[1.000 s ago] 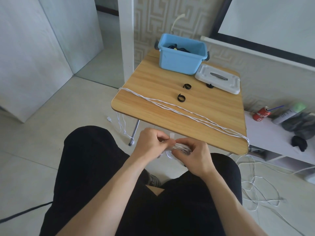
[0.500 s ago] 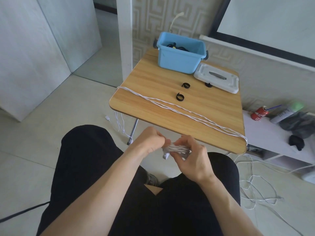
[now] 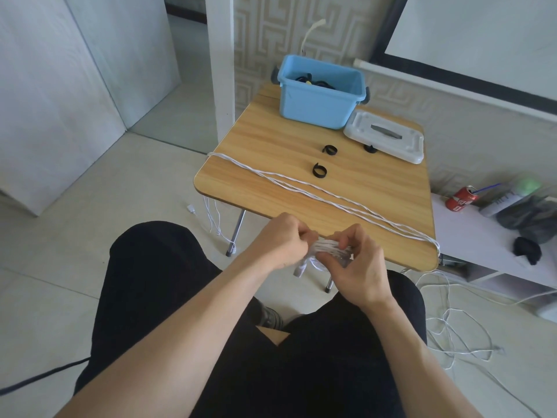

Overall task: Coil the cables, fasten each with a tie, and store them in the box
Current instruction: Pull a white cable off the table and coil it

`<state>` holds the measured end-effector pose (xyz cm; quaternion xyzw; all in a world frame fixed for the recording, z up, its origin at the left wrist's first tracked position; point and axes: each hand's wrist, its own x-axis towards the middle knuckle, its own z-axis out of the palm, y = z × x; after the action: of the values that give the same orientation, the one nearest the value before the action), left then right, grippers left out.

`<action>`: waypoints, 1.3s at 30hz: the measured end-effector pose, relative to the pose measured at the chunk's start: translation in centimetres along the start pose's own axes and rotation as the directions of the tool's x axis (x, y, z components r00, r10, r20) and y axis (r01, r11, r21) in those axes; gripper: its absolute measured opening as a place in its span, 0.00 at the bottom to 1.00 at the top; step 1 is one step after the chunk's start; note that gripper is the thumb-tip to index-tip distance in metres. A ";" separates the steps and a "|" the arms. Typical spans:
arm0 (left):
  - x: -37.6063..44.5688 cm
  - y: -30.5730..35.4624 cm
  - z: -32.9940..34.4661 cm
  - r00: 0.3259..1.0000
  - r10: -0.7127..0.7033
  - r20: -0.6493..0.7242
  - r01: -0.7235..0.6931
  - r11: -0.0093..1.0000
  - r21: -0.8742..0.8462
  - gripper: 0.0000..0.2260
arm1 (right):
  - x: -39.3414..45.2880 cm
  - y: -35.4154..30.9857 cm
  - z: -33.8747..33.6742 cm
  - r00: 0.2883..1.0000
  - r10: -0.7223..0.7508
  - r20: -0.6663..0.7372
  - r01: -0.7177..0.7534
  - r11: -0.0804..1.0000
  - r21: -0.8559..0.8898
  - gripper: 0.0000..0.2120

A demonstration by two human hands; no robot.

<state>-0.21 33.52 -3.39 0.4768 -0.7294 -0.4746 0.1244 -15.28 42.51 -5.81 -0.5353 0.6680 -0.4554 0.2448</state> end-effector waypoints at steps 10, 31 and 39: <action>2.8 2.6 -1.3 0.984 -0.040 0.172 0.047 0.998 -0.035 0.21 | 3.6 -0.7 -0.9 0.998 -0.067 -0.004 0.067 0.997 0.037 0.19; 17.5 11.7 -10.9 0.991 0.110 -0.074 -0.132 0.882 -0.452 0.23 | 22.8 -8.7 -4.6 0.990 -0.007 0.143 -0.023 0.978 0.206 0.07; 23.0 12.4 -16.2 0.997 0.012 -0.081 -0.002 0.993 0.117 0.32 | 32.7 -8.0 -3.4 0.978 0.025 0.209 0.055 0.928 -0.369 0.07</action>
<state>-8.92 6.71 8.82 0.4995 -0.7521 -0.4107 0.1274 -24.09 12.94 7.97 -0.6222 0.7084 -0.2633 0.2042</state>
